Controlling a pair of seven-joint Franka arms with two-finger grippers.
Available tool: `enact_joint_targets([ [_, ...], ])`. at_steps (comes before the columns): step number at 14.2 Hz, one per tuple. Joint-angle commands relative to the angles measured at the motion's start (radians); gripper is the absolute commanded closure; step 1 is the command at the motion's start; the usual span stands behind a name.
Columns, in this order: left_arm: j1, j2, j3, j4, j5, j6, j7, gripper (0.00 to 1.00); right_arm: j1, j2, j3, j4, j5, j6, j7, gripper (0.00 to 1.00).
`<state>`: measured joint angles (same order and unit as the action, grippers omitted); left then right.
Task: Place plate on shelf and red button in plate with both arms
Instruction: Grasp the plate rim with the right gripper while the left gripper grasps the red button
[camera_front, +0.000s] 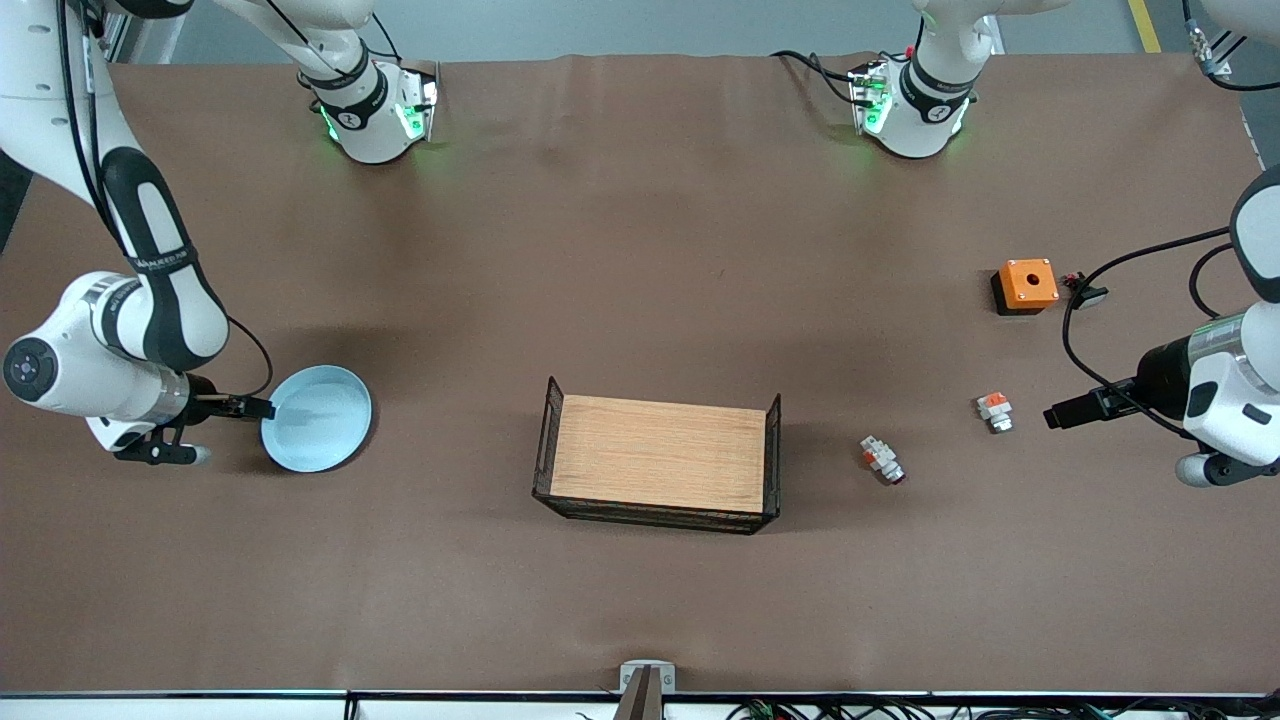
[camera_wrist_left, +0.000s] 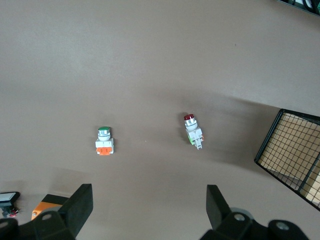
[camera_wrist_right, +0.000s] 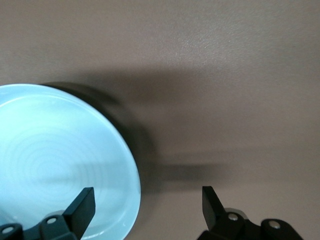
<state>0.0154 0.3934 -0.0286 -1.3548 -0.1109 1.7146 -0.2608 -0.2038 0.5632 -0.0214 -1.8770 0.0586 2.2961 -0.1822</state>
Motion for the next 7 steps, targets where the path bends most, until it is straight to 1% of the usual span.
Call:
enact_joint_targets([
  [1,-0.006,0.007,0.003,0.002,-0.01,0.022,-0.021,0.0,0.0,0.034,0.001,0.035,0.018,-0.009,0.001,0.2],
  [4,-0.023,0.041,0.003,0.002,-0.009,0.062,-0.107,0.0,0.0,0.049,0.001,0.035,0.018,-0.007,0.001,0.42],
  [7,-0.026,0.076,0.0,0.0,-0.01,0.082,-0.176,0.0,0.001,0.05,0.004,0.035,0.018,-0.007,0.001,0.6],
])
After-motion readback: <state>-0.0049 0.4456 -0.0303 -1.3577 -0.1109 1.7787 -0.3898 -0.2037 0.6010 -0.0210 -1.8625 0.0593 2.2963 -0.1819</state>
